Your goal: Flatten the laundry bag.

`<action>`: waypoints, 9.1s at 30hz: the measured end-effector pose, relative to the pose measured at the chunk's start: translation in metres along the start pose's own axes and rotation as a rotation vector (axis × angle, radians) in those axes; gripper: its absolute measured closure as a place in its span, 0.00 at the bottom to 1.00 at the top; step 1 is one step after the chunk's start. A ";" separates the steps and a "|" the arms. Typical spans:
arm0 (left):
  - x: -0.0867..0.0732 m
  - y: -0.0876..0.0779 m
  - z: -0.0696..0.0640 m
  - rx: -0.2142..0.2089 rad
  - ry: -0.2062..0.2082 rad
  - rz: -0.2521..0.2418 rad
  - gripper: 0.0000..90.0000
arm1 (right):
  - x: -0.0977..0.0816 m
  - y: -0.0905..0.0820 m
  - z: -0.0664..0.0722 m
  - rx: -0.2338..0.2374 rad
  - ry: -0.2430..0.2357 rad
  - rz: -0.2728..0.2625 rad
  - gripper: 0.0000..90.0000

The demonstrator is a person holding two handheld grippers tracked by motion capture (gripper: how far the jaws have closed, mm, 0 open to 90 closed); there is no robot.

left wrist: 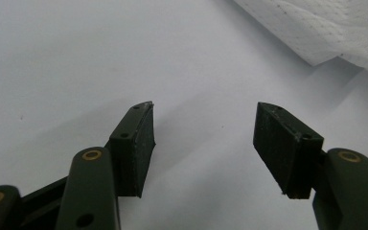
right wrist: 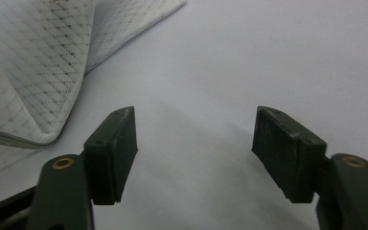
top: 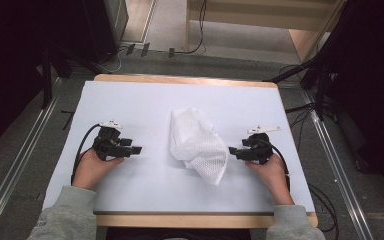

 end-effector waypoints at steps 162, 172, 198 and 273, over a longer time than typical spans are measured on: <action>-0.014 -0.023 0.005 0.022 -0.042 -0.020 0.41 | 0.030 0.080 0.256 0.500 -0.262 0.189 1.00; -0.010 -0.023 0.000 0.008 -0.038 -0.034 0.42 | 0.036 0.072 0.260 0.519 -0.273 0.169 0.82; 0.018 0.001 -0.042 -0.081 0.026 -0.031 0.46 | 0.057 0.030 0.150 0.291 -0.177 0.042 0.67; -0.003 -0.015 0.060 0.014 -0.296 -0.030 1.00 | 0.037 0.023 0.135 0.276 -0.108 0.099 1.00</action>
Point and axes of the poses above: each handheld gripper's, and its own axes: y roughly forward along the jaws, x roughly out of its top, z roughly to its left, the point moved 10 cm from there along y, roughly forward along the jaws, and after that the axes turned 9 degrees about -z, right-handed, at the moved point
